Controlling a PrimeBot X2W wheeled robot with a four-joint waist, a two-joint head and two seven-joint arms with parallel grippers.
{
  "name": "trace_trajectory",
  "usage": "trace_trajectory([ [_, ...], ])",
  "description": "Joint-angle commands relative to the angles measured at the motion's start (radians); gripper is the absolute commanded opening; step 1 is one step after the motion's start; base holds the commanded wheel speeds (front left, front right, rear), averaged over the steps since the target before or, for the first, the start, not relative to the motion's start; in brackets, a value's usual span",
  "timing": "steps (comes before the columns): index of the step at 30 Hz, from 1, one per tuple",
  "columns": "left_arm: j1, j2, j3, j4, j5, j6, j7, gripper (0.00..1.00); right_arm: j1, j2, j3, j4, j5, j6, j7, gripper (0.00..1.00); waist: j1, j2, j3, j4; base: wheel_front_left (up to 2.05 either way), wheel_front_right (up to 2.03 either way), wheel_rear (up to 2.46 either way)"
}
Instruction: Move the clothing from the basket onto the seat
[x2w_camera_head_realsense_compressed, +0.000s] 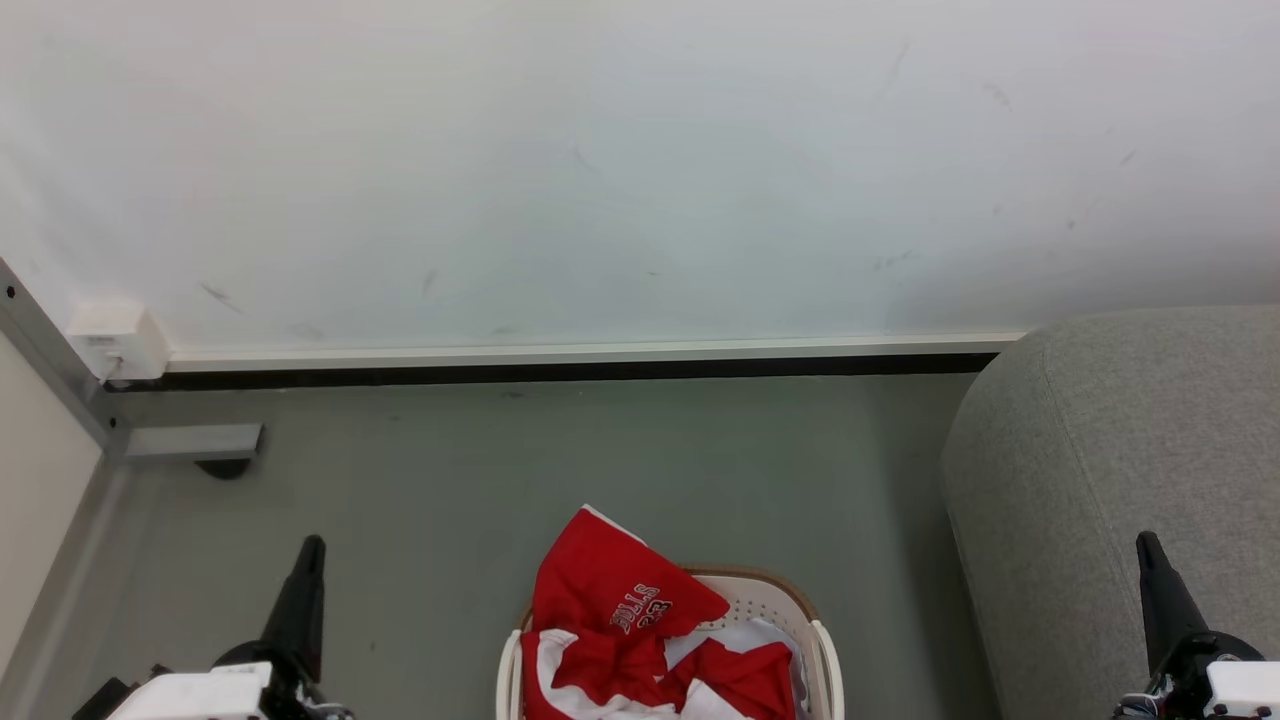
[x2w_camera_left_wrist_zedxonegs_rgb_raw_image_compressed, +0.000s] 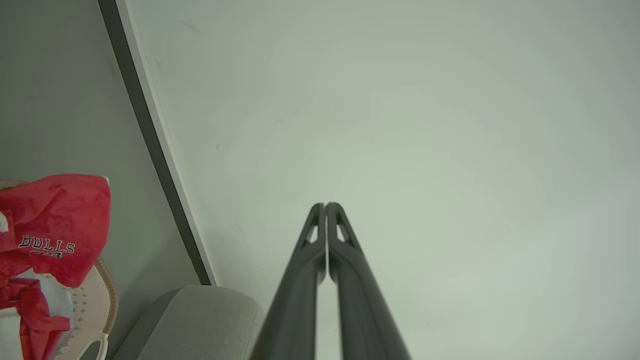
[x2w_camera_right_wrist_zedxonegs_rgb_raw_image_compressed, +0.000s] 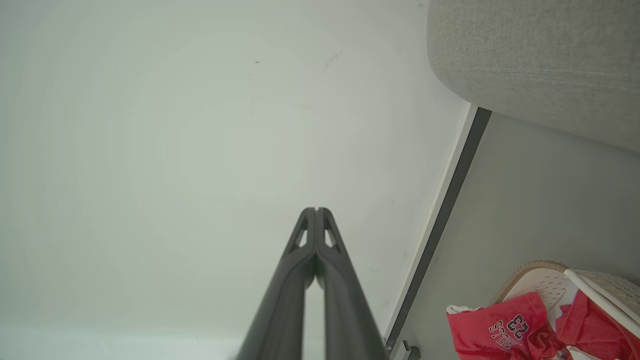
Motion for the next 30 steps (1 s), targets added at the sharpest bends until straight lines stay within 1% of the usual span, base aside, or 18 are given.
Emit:
trace_trajectory([
  [1, -0.008, 0.002, 0.002, -0.004, -0.014, -0.005, 0.003, 0.00, -0.012, 0.000, -0.003, -0.004, 0.002, -0.002, 0.002, 0.00, 0.0000, 0.0000, 0.000, 0.000, 0.00, 0.00, 0.00],
  [14, -0.008, 0.002, 0.002, -0.004, -0.014, -0.005, 0.003, 0.00, -0.012, 0.000, -0.003, -0.004, 0.002, -0.002, 0.002, 0.00, 0.0000, 0.0000, 0.000, 0.000, 0.00, 0.00, 0.00],
  [15, 0.000, 0.000, 0.000, 0.000, 0.000, 0.000, -0.001, 1.00, 0.000, 0.000, 0.000, 0.000, 0.000, 0.000, 0.000, 1.00, 0.0000, 0.0000, 0.000, 0.000, 0.00, 0.00, 0.00],
  [23, 0.000, -0.001, -0.038, 0.011, 0.023, 0.000, -0.039, 1.00, 0.016, 0.000, 0.018, 0.001, -0.029, 0.000, -0.037, 1.00, 0.0000, 0.0000, 0.001, 0.001, 0.00, 0.00, 0.00],
  [30, -0.005, 0.000, -0.062, 0.018, 0.070, 0.009, -0.072, 1.00, 0.023, -0.002, 0.022, -0.002, -0.112, 0.000, -0.072, 1.00, 0.0000, 0.0000, 0.000, 0.002, 0.00, 0.00, 0.00],
])
